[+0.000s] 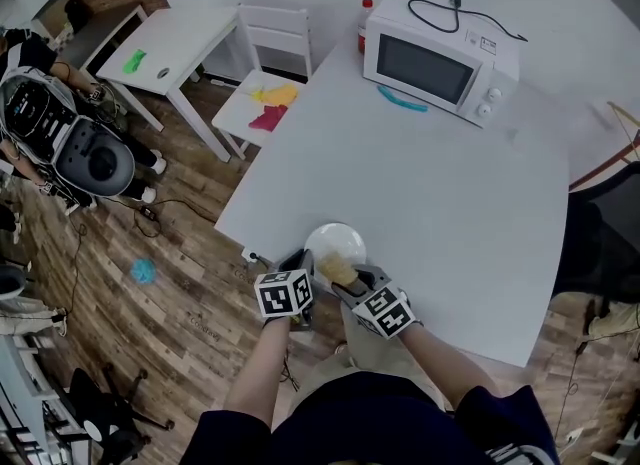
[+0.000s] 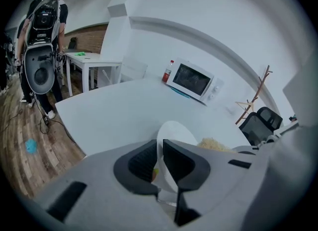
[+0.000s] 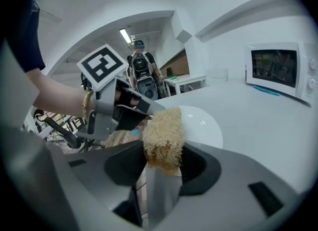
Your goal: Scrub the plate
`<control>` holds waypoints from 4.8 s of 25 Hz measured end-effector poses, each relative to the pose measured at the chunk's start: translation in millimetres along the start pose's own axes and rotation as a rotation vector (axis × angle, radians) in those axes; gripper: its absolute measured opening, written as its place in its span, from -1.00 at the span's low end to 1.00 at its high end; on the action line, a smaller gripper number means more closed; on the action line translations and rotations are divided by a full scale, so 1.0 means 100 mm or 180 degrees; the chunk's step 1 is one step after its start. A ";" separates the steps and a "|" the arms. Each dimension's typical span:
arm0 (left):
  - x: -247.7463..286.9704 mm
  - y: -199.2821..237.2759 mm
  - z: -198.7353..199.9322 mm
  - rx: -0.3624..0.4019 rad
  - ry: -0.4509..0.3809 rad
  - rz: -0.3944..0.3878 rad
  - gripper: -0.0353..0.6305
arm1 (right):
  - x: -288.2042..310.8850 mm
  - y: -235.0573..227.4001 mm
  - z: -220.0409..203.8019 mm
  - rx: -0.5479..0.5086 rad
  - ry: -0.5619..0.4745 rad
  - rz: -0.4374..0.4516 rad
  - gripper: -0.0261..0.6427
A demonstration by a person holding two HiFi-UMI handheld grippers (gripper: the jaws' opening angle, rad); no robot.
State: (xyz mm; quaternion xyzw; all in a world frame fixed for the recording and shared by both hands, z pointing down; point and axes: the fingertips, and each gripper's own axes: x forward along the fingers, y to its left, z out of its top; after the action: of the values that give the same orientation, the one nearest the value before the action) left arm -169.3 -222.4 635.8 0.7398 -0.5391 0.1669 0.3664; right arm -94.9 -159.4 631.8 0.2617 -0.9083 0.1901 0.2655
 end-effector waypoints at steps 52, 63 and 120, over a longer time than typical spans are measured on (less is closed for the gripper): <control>0.22 0.09 -0.03 0.0180 0.0097 0.0296 -0.74 | -0.28 -0.20 -0.23 0.0383 -0.0021 -0.0252 -0.39; 0.42 0.04 -0.10 0.0425 0.0262 0.0359 -0.73 | -0.58 -0.34 -0.22 0.0532 -0.0175 -0.0408 -0.39; -2.65 -1.99 -2.06 -0.0256 -0.0735 0.0334 -0.84 | -2.82 1.66 -0.90 0.0266 -0.0885 0.0207 -0.39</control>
State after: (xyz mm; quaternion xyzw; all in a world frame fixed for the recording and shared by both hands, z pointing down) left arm -51.9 135.3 532.8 0.7096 -0.6219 0.0778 0.3219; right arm 47.7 121.0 503.7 0.2667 -0.9356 0.1982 0.1196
